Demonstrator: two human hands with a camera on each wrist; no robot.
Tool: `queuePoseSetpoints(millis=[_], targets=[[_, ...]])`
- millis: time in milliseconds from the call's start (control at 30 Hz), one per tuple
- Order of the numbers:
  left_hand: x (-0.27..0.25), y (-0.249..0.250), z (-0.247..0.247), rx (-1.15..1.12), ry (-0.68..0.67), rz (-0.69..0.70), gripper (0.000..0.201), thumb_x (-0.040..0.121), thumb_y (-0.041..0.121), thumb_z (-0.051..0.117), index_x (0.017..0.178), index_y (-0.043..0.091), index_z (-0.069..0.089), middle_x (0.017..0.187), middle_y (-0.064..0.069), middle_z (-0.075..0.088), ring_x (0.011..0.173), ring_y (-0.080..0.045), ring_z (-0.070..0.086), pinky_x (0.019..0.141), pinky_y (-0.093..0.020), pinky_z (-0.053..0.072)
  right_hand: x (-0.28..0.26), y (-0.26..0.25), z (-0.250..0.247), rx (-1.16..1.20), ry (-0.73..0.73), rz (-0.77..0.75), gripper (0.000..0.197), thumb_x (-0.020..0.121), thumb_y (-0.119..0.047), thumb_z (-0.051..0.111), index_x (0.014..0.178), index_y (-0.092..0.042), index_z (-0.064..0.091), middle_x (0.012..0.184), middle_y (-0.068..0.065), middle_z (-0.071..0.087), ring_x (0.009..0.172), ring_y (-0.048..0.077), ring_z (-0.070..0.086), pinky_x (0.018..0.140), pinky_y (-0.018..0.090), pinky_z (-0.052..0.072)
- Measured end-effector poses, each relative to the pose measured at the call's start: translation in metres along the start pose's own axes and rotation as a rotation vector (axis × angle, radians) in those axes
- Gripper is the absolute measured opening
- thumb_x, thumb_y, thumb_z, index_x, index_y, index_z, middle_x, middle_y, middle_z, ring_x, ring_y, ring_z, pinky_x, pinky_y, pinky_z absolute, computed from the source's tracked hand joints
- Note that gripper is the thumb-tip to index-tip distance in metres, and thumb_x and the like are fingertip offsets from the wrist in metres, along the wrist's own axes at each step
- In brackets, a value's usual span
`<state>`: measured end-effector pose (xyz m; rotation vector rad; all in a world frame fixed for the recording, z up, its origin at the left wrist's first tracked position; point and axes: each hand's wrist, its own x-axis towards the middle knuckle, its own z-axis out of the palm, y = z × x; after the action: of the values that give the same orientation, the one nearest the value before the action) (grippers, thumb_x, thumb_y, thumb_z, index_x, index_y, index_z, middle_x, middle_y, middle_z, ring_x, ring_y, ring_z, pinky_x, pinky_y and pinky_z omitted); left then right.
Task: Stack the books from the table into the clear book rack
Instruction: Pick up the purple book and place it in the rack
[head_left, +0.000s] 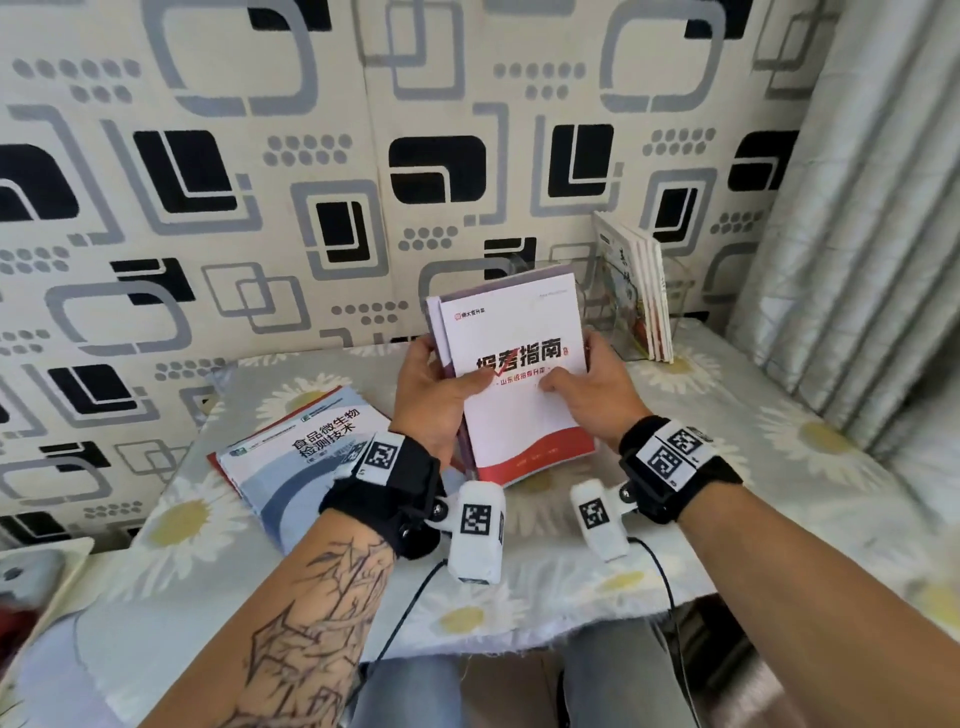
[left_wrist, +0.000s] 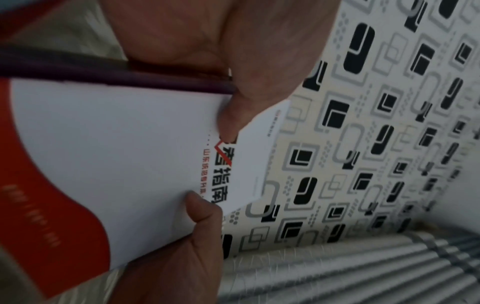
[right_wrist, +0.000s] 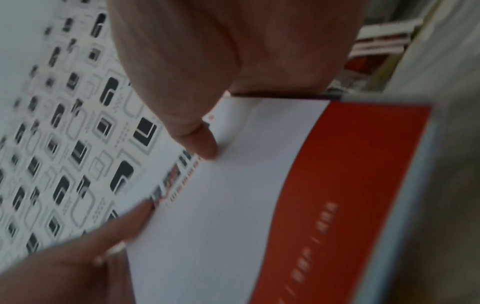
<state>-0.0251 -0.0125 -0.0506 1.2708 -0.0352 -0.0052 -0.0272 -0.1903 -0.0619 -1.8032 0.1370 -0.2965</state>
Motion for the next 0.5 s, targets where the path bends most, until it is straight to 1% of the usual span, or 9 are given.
queuePoseSetpoints(millis=[67, 100, 167, 233, 300, 366, 433, 466, 500], targets=[[-0.004, -0.006, 0.01, -0.008, -0.049, 0.044, 0.053, 0.065, -0.016, 0.071, 0.108, 0.01, 0.052, 0.1, -0.008, 0.075, 0.091, -0.026, 0.071, 0.079, -0.044, 0.058, -0.006, 0.008, -0.009, 0.014, 0.053, -0.058, 0.045, 0.081, 0.001, 0.065, 0.118, -0.012, 0.044, 0.114, 0.002, 0.065, 0.101, 0.013, 0.065, 0.087, 0.036, 0.056], [-0.005, -0.009, 0.013, -0.004, -0.07, 0.061, 0.053, 0.06, -0.013, 0.073, 0.103, 0.011, 0.052, 0.095, -0.004, 0.076, 0.088, -0.024, 0.072, 0.079, -0.044, 0.058, -0.009, 0.012, -0.011, 0.029, 0.067, -0.09, 0.046, 0.081, 0.001, 0.065, 0.12, -0.014, 0.044, 0.114, 0.0, 0.064, 0.102, 0.011, 0.063, 0.087, 0.033, 0.054], [-0.009, -0.011, 0.017, 0.009, -0.113, 0.071, 0.053, 0.055, -0.009, 0.072, 0.1, 0.011, 0.053, 0.092, -0.003, 0.076, 0.086, -0.023, 0.072, 0.081, -0.046, 0.058, -0.016, 0.018, -0.012, -0.02, 0.144, -0.142, 0.053, 0.076, -0.011, 0.069, 0.12, -0.019, 0.042, 0.117, -0.001, 0.059, 0.109, 0.014, 0.059, 0.09, 0.028, 0.05], [-0.012, -0.011, 0.019, 0.038, -0.148, 0.061, 0.059, 0.053, -0.008, 0.071, 0.108, 0.004, 0.053, 0.1, -0.009, 0.075, 0.093, -0.028, 0.071, 0.086, -0.049, 0.056, -0.025, 0.022, -0.011, -0.147, 0.311, -0.177, 0.063, 0.066, -0.025, 0.074, 0.117, -0.023, 0.038, 0.12, 0.0, 0.049, 0.114, 0.018, 0.05, 0.097, 0.03, 0.044], [-0.014, -0.01, 0.02, 0.068, -0.177, 0.054, 0.069, 0.054, -0.007, 0.069, 0.12, 0.001, 0.052, 0.111, -0.015, 0.073, 0.102, -0.033, 0.069, 0.091, -0.053, 0.053, -0.038, 0.019, -0.007, -0.252, 0.425, -0.244, 0.06, 0.065, -0.021, 0.078, 0.109, -0.021, 0.036, 0.113, 0.0, 0.042, 0.108, 0.018, 0.045, 0.095, 0.028, 0.041], [-0.015, -0.009, 0.02, 0.086, -0.221, 0.047, 0.072, 0.057, -0.007, 0.068, 0.127, 0.005, 0.053, 0.118, -0.015, 0.072, 0.108, -0.034, 0.068, 0.094, -0.053, 0.052, -0.049, 0.015, 0.002, -0.323, 0.403, -0.325, 0.045, 0.069, -0.014, 0.073, 0.099, -0.018, 0.04, 0.103, 0.0, 0.043, 0.095, 0.018, 0.046, 0.086, 0.03, 0.044], [-0.017, -0.006, 0.021, 0.098, -0.267, 0.039, 0.073, 0.06, -0.006, 0.068, 0.13, 0.011, 0.053, 0.12, -0.012, 0.072, 0.109, -0.03, 0.068, 0.095, -0.049, 0.053, -0.057, 0.014, 0.013, -0.357, 0.319, -0.365, 0.032, 0.074, -0.014, 0.067, 0.096, -0.017, 0.044, 0.1, 0.001, 0.044, 0.088, 0.018, 0.049, 0.08, 0.034, 0.048], [-0.018, -0.005, 0.022, 0.094, -0.288, 0.03, 0.074, 0.062, -0.005, 0.069, 0.132, 0.012, 0.052, 0.121, -0.011, 0.072, 0.11, -0.028, 0.068, 0.095, -0.046, 0.053, -0.06, 0.014, 0.018, -0.357, 0.276, -0.352, 0.032, 0.074, -0.016, 0.066, 0.098, -0.017, 0.045, 0.102, 0.001, 0.044, 0.089, 0.019, 0.049, 0.081, 0.037, 0.049], [-0.019, -0.004, 0.023, 0.083, -0.312, 0.024, 0.074, 0.064, -0.005, 0.07, 0.133, 0.012, 0.05, 0.122, -0.011, 0.071, 0.112, -0.028, 0.068, 0.096, -0.045, 0.052, -0.062, 0.013, 0.022, -0.349, 0.236, -0.323, 0.037, 0.074, -0.022, 0.065, 0.103, -0.016, 0.044, 0.106, 0.002, 0.043, 0.093, 0.02, 0.049, 0.083, 0.039, 0.049]])
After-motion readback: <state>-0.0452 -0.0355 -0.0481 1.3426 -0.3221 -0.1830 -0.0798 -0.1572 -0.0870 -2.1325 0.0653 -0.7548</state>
